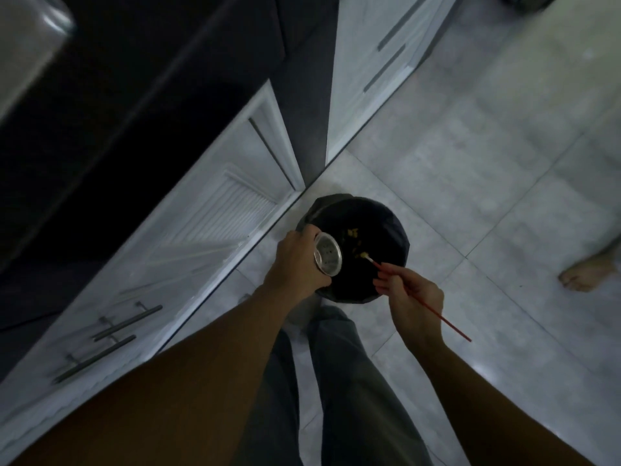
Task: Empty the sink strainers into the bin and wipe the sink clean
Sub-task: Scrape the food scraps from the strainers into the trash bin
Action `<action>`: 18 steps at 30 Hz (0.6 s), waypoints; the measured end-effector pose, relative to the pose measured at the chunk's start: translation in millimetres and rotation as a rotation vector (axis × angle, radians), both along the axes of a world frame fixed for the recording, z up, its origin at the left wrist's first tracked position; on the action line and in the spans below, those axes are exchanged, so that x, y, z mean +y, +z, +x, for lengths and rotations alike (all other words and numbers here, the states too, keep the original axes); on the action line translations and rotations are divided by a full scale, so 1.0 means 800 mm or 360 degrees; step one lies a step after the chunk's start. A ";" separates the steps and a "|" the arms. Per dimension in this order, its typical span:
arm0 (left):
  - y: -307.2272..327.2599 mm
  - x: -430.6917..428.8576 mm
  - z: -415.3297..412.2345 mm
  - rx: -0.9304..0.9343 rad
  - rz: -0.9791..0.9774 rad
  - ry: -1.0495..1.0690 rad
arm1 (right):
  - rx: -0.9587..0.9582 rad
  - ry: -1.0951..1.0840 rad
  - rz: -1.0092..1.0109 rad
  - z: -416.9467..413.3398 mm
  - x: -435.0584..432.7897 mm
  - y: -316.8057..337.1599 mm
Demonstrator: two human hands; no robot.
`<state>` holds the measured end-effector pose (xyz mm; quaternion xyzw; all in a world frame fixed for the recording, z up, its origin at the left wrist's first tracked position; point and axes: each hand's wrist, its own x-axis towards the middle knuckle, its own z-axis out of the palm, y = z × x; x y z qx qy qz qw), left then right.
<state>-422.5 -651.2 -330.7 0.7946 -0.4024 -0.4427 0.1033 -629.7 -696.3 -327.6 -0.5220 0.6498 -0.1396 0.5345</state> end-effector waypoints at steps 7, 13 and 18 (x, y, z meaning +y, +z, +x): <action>0.126 -0.001 0.019 0.0127 -0.0177 0.0185 | -0.0083 0.0126 -0.0196 0.029 -0.026 0.114; 0.268 0.024 0.049 0.0109 -0.0472 0.0299 | -0.0118 0.0298 -0.0624 0.072 -0.032 0.245; 0.373 0.083 0.096 0.0008 -0.0795 0.0515 | -0.0371 0.0549 -0.1047 0.128 -0.014 0.341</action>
